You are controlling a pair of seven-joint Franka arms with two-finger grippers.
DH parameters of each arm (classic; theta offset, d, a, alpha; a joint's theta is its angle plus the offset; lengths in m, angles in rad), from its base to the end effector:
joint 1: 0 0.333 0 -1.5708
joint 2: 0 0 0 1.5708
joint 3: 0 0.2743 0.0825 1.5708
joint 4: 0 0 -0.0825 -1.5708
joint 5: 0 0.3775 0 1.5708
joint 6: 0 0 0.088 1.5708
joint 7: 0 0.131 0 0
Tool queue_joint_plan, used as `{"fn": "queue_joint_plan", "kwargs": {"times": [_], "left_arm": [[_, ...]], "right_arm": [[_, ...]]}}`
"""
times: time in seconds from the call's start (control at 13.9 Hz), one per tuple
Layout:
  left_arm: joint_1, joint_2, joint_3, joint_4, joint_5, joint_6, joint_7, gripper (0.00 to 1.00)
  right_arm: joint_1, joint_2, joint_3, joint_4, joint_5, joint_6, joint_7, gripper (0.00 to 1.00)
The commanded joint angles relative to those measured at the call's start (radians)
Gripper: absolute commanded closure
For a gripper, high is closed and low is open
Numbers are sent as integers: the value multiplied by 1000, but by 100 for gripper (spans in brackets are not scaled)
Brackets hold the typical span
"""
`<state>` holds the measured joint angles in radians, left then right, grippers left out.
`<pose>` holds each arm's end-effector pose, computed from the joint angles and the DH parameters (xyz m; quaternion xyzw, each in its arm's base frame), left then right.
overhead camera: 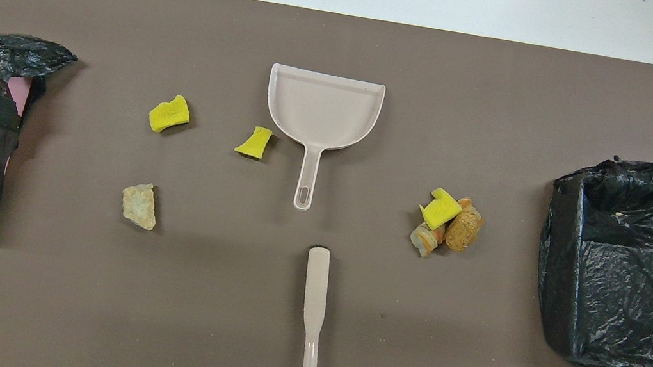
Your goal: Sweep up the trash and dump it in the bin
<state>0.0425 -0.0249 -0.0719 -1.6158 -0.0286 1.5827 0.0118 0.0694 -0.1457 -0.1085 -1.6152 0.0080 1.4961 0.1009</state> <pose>0.5413 -0.0200 0.5525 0.9997 -0.0204 -0.0042 0.0134 0.5002 -0.0222 0.6076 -0.9975 0.0691 -0.0125 0.0122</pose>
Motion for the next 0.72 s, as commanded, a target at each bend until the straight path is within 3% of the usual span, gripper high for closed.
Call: {"fn": "queue_joint_plan", "kwargs": {"times": [0.0, 0.36, 0.65], "left_arm": [[0, -13, 1, -9, 12, 6, 4, 0], [-24, -18, -8, -22, 10, 13, 8, 0], [-81, -53, -9, -123, 4, 32, -4, 0]], "right_arm": [[-11, -11, 7, -20, -3, 21, -21, 0], [-11, -11, 6, -20, -5, 21, -30, 0], [-11, -12, 6, -22, -5, 21, -32, 0]]}}
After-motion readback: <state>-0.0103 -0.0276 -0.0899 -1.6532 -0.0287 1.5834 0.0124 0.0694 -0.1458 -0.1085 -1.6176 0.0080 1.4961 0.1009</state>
